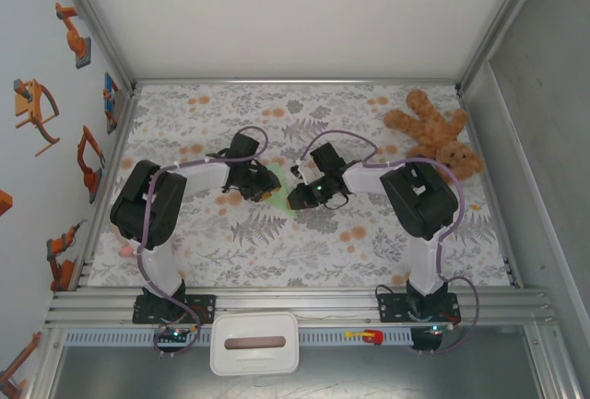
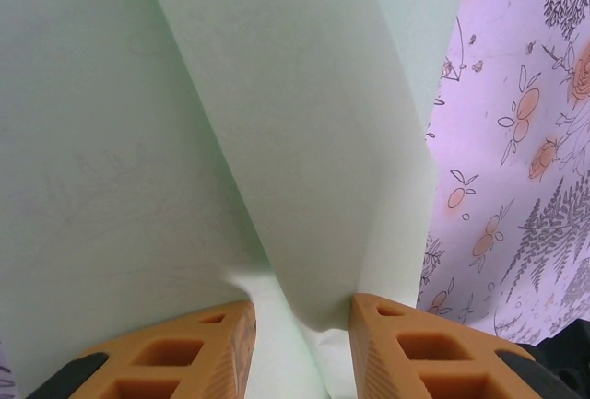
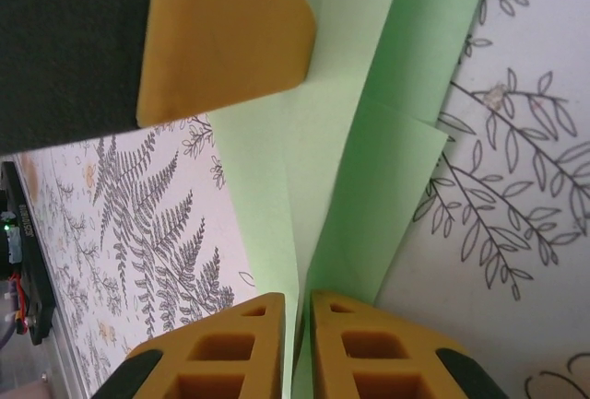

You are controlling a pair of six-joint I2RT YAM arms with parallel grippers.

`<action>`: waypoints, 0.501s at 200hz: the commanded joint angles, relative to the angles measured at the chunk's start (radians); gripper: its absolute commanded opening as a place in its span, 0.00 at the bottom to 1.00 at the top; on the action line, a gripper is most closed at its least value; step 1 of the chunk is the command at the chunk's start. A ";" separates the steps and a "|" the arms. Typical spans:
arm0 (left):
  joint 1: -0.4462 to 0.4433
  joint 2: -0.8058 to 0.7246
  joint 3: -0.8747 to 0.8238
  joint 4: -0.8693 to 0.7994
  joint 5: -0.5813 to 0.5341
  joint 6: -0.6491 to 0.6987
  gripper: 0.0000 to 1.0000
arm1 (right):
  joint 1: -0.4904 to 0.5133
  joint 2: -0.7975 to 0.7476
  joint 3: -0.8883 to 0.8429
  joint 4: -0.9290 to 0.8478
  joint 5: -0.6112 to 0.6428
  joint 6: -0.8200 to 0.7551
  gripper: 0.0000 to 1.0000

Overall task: Fold a paper plane with a square sheet of paper (pick it up from the middle)
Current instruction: Fourth fold the wing at the center of the table.

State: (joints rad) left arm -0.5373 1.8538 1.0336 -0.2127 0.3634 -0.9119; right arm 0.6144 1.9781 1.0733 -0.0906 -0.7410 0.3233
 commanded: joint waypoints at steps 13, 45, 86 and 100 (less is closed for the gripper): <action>-0.005 0.081 -0.037 -0.128 -0.097 0.028 0.35 | -0.007 0.010 -0.016 -0.034 -0.037 0.014 0.11; -0.006 0.064 -0.028 -0.127 -0.095 0.033 0.36 | -0.008 0.043 -0.011 -0.036 -0.039 0.019 0.09; -0.004 -0.018 0.023 -0.108 -0.062 0.060 0.36 | -0.019 0.068 -0.011 -0.041 -0.025 0.039 0.07; -0.004 -0.065 0.041 -0.087 -0.050 0.069 0.37 | -0.021 0.068 -0.012 -0.043 -0.023 0.044 0.06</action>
State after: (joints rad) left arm -0.5407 1.8469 1.0527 -0.2413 0.3534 -0.8871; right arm 0.5968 1.9972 1.0698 -0.0906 -0.7929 0.3481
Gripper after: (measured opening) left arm 0.363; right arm 0.066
